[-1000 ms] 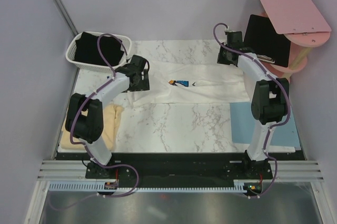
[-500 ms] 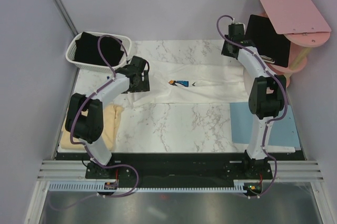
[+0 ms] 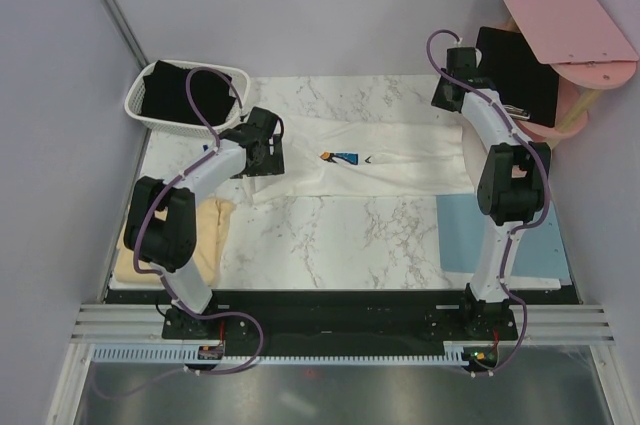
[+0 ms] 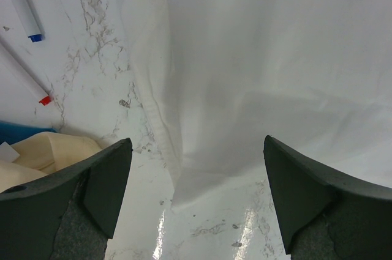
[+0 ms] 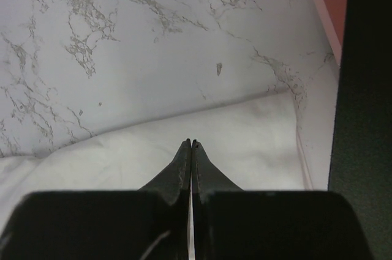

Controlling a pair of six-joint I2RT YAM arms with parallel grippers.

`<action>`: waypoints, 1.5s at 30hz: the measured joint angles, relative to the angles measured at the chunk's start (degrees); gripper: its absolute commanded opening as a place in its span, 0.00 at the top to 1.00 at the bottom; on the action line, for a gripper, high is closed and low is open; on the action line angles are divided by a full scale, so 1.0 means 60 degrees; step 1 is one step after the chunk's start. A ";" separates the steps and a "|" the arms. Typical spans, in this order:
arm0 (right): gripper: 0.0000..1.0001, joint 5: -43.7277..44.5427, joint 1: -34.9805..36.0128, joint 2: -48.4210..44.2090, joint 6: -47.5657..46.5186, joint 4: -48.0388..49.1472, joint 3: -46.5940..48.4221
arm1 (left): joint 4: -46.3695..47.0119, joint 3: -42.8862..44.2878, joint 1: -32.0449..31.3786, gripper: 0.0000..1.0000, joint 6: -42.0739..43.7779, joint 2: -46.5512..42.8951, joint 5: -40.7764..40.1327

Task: Fold and stack the t-shirts
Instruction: Fold the other side of the tshirt into a rectangle

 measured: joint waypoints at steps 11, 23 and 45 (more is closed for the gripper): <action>0.98 -0.0772 -0.0025 -0.0299 -0.0066 0.0076 -0.0248 | 0.0004 -0.0018 0.0000 0.05 0.0000 0.0000 -0.0004; 0.92 -0.1049 0.0386 -0.1421 -0.0477 0.0091 -0.0259 | 0.0000 -0.0055 0.0000 0.05 0.0000 0.0000 -0.0036; 0.88 -0.1796 0.2109 -0.1847 -0.1005 0.0951 -0.3344 | 0.0914 -0.1126 0.1457 0.09 -0.0149 -0.0204 0.1359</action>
